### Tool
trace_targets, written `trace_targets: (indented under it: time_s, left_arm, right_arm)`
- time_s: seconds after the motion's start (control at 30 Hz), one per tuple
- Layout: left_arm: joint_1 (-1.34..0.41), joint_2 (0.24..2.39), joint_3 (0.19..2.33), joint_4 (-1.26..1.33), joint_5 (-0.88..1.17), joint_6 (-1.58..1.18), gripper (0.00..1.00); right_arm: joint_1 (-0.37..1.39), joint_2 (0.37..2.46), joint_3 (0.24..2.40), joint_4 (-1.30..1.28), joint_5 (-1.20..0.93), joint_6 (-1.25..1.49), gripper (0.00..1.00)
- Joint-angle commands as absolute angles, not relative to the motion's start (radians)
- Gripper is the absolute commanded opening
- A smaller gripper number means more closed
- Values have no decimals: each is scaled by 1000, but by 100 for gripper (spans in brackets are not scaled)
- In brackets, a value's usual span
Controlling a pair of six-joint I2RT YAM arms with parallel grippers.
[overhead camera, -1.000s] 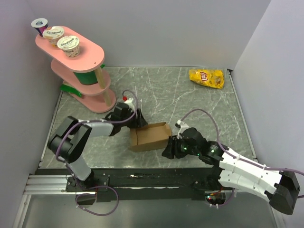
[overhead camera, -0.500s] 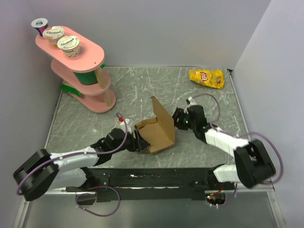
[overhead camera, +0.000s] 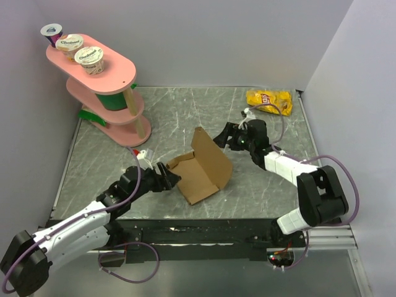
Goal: Fold the paper box
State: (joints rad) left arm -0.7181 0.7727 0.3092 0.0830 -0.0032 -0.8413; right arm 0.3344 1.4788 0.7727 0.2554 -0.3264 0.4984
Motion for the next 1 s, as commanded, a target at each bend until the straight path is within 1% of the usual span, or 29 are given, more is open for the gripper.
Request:
trace_targets:
  time_s: [0.0, 0.1, 0.17, 0.2, 0.23, 0.33, 0.4, 0.5, 0.57, 0.6, 0.63, 0.67, 0.7, 0.77, 0.8, 0.9, 0.97]
  left_arm:
    - [-710, 801, 354, 61, 32, -799, 77]
    - [-706, 836, 362, 81, 14, -792, 77]
    - [-695, 863, 371, 87, 3, -776, 73]
    - [-687, 877, 392, 74, -33, -753, 72]
    - [-680, 906, 403, 66, -58, -738, 73]
    - [-585, 962, 437, 63, -109, -697, 74]
    - [-540, 976, 454, 103, -74, -664, 74]
    - [-489, 1034, 529, 150, -46, -582, 75]
    - [-437, 1132, 610, 154, 20, -501, 75]
    - [-416, 1179, 650, 135, 140, -470, 70]
    - [-388, 1269, 690, 80, 196, -436, 67]
    - [-384, 1307, 756, 63, 227, -405, 63]
    - [-382, 1339, 773, 64, 291, -406, 59]
    - [-382, 1396, 804, 80, 327, -403, 57]
    - [-382, 1408, 811, 78, 333, -400, 57]
    - [-382, 1449, 851, 45, 325, -350, 56]
    - [-382, 1491, 880, 23, 330, -325, 56]
  right_arm:
    - [316, 1378, 727, 249, -311, 445, 85]
    - [318, 1330, 693, 258, -339, 431, 84]
    - [327, 1299, 680, 241, -339, 431, 83]
    - [334, 1287, 672, 223, -328, 430, 82]
    - [344, 1261, 667, 213, -307, 431, 82]
    - [367, 1200, 640, 175, -259, 462, 83]
    - [367, 1139, 608, 129, -201, 509, 84]
    - [367, 1042, 568, 91, -175, 531, 86]
    - [367, 999, 552, 29, -176, 528, 86]
    - [367, 961, 549, 9, -186, 520, 86]
    - [367, 941, 543, -30, -201, 509, 86]
    - [367, 922, 543, -50, -221, 480, 86]
    - [370, 887, 546, -76, -254, 470, 85]
    - [374, 836, 531, -158, -273, 457, 85]
    - [376, 771, 519, -188, -273, 463, 85]
    - [377, 620, 459, -293, -250, 498, 85]
    - [379, 568, 428, -349, -261, 523, 85]
